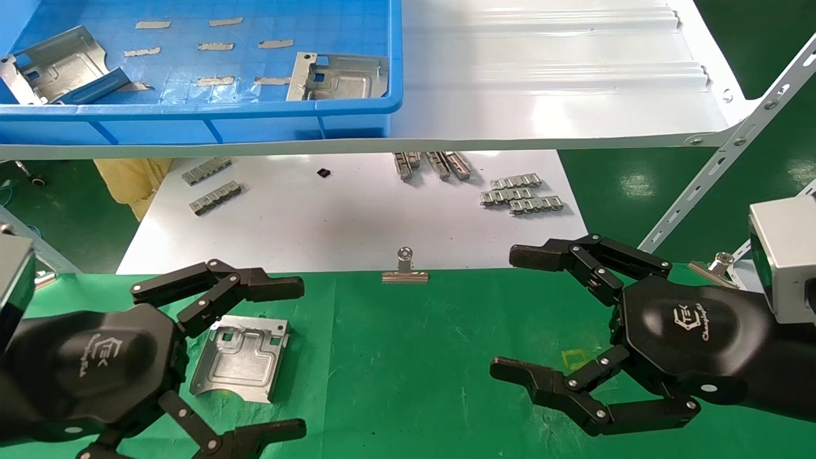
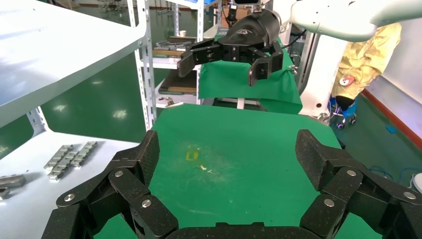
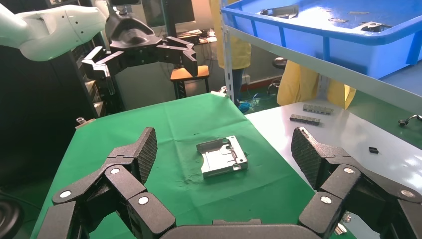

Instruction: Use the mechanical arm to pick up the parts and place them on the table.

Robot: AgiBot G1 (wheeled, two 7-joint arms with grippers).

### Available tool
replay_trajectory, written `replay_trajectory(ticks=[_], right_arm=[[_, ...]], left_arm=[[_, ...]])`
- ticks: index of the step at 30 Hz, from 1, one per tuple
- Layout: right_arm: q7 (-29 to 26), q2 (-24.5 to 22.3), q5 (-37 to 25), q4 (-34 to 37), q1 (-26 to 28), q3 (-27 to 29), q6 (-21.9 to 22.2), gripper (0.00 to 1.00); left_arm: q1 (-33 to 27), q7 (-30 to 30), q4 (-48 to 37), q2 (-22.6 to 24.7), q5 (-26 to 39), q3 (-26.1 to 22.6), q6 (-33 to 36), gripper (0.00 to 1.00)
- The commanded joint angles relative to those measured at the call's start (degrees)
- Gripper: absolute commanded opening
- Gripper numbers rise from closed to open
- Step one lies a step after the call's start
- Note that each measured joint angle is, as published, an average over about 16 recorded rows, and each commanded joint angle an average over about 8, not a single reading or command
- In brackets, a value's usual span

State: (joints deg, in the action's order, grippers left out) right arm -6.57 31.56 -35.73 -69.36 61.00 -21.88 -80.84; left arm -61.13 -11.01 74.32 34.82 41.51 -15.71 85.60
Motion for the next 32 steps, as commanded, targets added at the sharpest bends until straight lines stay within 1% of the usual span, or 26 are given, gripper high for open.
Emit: replay_trajectory(ticks=[1,32], right_arm=[[0.0,0.0,0.0,0.0,0.0,0.0,0.0,1.0],[0.0,0.0,0.0,0.0,0.0,0.0,0.0,1.0]], left_arm=[[-0.1,0.1,-0.2,0.0,0.1,-0.1,0.0,1.0],[-0.4,0.3,-0.8,0.2,0.4,-0.3,0.1,1.0]])
